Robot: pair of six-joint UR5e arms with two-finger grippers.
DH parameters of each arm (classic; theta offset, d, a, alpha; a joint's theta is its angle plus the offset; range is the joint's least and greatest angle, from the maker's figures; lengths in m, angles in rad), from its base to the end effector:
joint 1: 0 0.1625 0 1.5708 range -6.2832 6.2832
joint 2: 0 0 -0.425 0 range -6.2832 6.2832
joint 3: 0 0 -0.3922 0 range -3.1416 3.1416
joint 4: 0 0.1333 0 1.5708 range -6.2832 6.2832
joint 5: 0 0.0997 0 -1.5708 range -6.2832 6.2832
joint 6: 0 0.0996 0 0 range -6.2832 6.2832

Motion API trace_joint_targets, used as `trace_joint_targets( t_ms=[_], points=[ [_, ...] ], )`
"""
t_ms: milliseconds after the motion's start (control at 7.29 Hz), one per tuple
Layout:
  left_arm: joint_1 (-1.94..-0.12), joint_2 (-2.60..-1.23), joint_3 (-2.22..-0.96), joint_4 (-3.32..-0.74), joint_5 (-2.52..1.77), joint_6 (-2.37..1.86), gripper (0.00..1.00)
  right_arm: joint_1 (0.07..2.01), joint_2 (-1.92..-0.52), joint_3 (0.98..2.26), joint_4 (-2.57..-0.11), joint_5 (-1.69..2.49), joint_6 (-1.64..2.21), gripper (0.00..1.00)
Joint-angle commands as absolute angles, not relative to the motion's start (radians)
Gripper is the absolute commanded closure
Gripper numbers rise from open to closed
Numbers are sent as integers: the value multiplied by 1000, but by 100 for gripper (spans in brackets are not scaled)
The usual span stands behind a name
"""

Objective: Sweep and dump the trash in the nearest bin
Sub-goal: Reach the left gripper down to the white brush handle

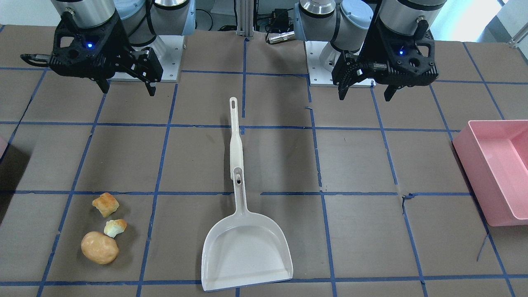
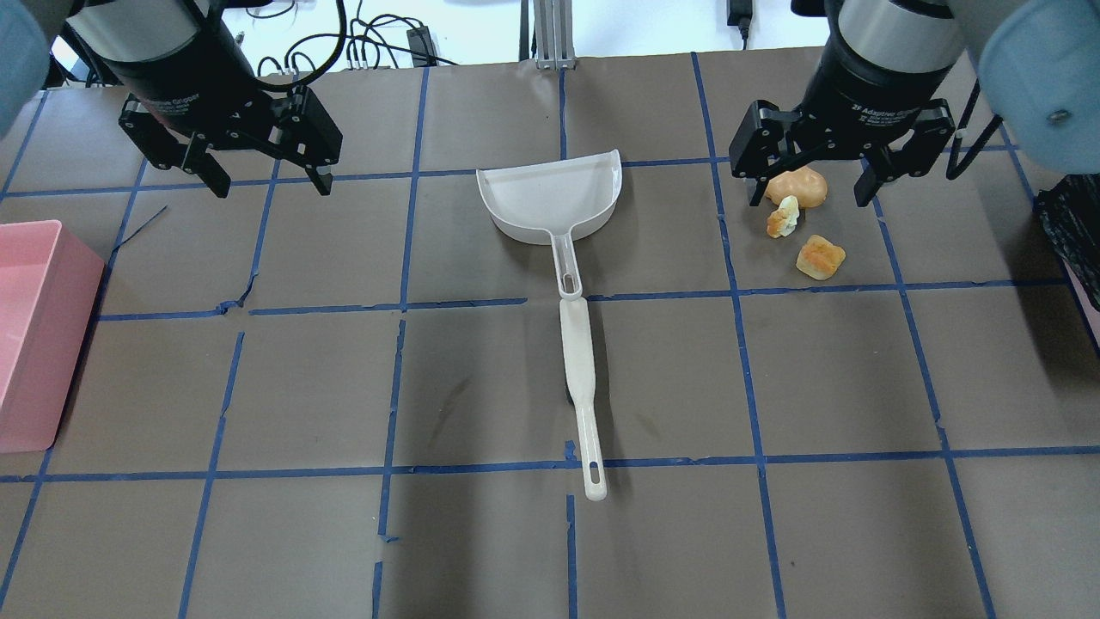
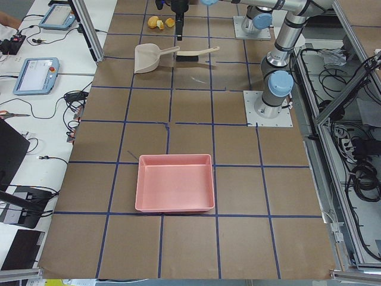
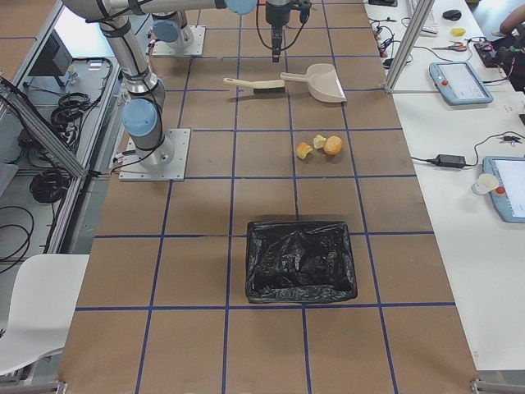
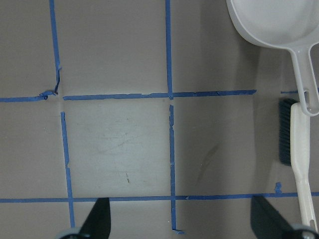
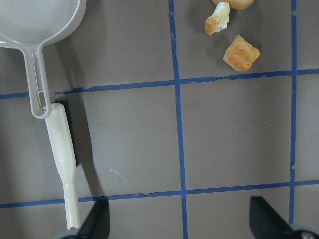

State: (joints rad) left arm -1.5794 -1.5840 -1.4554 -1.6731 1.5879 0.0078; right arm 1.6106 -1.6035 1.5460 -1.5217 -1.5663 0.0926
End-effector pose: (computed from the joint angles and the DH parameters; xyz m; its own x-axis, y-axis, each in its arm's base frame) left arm -0.1359 -0.4943 0.5279 -0.9997 0.0164 -0.0171 0.0164 0.9999 0.0002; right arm 0.1527 -0.4725 0.5111 -0.9986 0.0527 -0.0052 0.0528 0.9986 -0.0079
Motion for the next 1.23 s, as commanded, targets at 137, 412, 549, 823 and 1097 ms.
trace_joint_targets(
  t_ms=[137, 412, 549, 823, 1097],
  points=[
    [-1582, -1580, -1465, -1669, 1588, 6, 0, 1626, -1612, 1554, -1522, -1566, 95, 0],
    [-1650, -1583, -1489, -1669, 1589, -1, 0, 1626, -1612, 1555, -1522, -1566, 95, 0],
    [-1713, -1566, -1537, -1639, 1591, -11, 0, 1626, -1612, 1555, -1522, -1566, 95, 0],
    [-1741, -1533, -1661, -1602, 1588, -66, 0, 1626, -1612, 1555, -1526, -1566, 95, 0],
    [-1829, -1490, -1825, -1450, 1588, -165, 0, 1626, -1611, 1555, -1528, -1566, 95, 0]
  ],
)
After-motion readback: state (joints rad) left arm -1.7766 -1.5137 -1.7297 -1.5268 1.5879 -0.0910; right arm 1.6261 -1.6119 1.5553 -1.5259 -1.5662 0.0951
